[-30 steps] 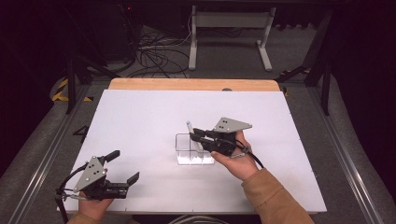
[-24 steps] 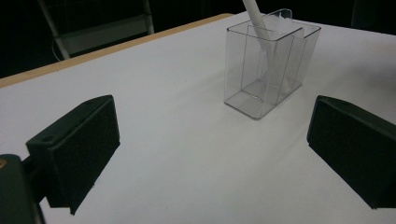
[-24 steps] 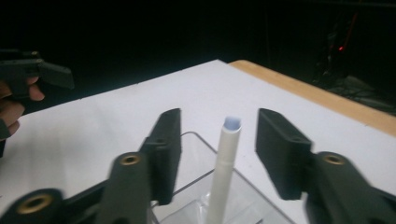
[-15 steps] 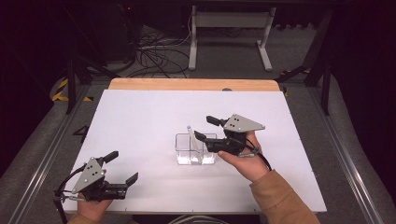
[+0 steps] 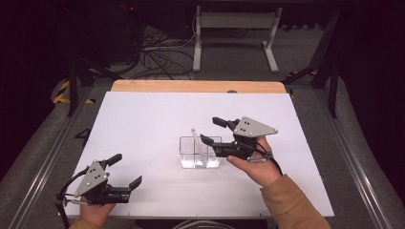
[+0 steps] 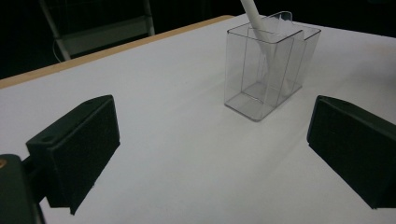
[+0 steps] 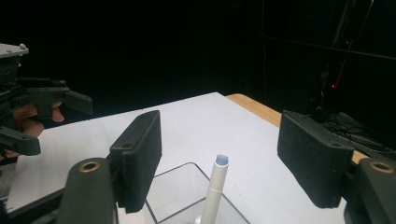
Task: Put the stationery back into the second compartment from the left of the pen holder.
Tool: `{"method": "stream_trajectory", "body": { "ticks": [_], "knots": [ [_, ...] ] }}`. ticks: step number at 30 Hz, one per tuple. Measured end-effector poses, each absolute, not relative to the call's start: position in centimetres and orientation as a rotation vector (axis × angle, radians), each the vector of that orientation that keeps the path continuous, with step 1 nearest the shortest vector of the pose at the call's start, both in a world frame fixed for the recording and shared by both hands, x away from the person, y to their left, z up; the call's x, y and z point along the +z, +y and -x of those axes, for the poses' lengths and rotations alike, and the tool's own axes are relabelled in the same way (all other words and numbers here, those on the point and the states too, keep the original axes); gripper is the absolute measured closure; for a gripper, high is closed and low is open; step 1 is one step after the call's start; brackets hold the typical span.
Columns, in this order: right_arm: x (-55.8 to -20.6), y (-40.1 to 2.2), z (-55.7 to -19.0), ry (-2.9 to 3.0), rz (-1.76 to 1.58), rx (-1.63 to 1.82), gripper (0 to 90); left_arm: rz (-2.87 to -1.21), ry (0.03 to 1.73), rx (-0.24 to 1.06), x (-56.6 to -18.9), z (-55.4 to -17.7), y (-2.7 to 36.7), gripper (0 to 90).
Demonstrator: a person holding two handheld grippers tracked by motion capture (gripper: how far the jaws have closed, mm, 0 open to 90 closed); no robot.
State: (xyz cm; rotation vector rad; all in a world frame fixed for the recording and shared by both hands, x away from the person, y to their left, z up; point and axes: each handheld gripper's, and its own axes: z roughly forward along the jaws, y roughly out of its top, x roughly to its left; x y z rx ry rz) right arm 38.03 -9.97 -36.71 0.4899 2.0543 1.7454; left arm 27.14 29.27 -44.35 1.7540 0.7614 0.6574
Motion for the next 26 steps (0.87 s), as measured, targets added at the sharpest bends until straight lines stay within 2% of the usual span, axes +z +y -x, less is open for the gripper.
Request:
{"method": "stream_trajectory", "body": {
  "ticks": [8,17,21,26],
  "knots": [
    [-36.3,-11.2,-37.4,2.02,-0.465,1.728,29.4,-1.751,0.758,0.663,-44.3,-27.1,29.3,3.3],
    [-36.8,-15.4,-35.9,1.967,-0.516,1.724,28.2,-1.74,0.757,0.672,-44.1,-26.9,29.4,3.3],
    [-38.8,-18.1,-34.7,1.946,-0.575,1.723,28.2,-1.734,0.743,0.684,-44.0,-26.8,29.3,3.1],
    [-43.1,-22.1,-33.3,1.89,-0.674,1.725,30.2,-1.744,0.727,0.702,-43.9,-26.8,28.9,2.8]
  ]
}}
